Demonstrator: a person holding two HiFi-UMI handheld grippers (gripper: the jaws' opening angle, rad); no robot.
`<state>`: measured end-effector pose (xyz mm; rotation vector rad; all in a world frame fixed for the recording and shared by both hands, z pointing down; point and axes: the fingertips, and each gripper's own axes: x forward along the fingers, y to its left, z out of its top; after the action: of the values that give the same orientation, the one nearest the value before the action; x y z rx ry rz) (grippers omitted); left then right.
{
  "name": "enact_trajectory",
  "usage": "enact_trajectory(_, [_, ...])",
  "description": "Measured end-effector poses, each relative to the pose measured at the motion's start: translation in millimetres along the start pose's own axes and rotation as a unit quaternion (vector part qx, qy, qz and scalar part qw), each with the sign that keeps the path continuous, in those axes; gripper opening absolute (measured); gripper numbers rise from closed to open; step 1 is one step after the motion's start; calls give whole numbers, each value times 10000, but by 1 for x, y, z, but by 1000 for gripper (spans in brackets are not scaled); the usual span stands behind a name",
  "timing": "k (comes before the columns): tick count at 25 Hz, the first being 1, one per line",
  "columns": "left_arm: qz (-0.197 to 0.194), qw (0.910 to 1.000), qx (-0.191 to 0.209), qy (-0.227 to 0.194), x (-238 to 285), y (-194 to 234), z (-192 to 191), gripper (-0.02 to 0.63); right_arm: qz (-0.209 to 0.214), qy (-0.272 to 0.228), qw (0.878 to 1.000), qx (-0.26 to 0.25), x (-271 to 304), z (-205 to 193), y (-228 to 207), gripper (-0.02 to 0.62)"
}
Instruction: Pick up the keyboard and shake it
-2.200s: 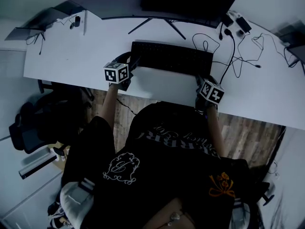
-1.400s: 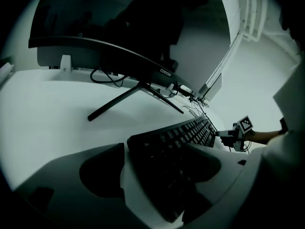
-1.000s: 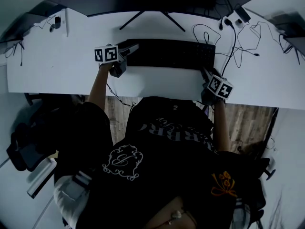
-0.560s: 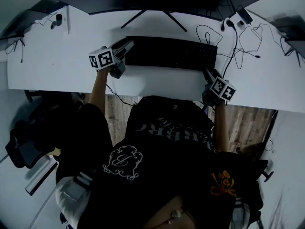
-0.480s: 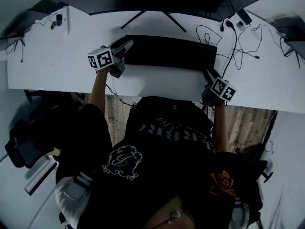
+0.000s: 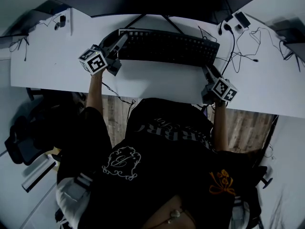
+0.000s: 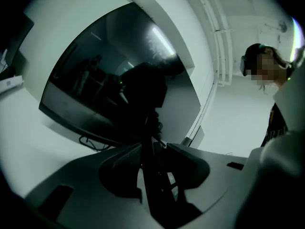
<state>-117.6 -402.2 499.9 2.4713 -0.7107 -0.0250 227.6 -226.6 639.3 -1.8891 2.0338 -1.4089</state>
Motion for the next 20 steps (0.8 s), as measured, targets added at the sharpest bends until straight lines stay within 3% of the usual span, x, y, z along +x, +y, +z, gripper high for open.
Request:
enact_trajectory(4, [-318,9970,678,-203,-4,-36,31,167,300,-147,9994,-27,-3,10,7,267])
enact_trajectory(10, [-795,9820,1571,-684,-15,-101,73,160,938,-323,9950,106,-4,17,16,267])
enact_trajectory(16, [-839,9598,2669,-208,-19,-141,85,160,1298,-604,9896,-150,-13,35,21,267])
enact_trajectory(20, [-739,9534,2919,-202,-19,-152,93,158,1361,-886,9860,-374,-21,54,25,267])
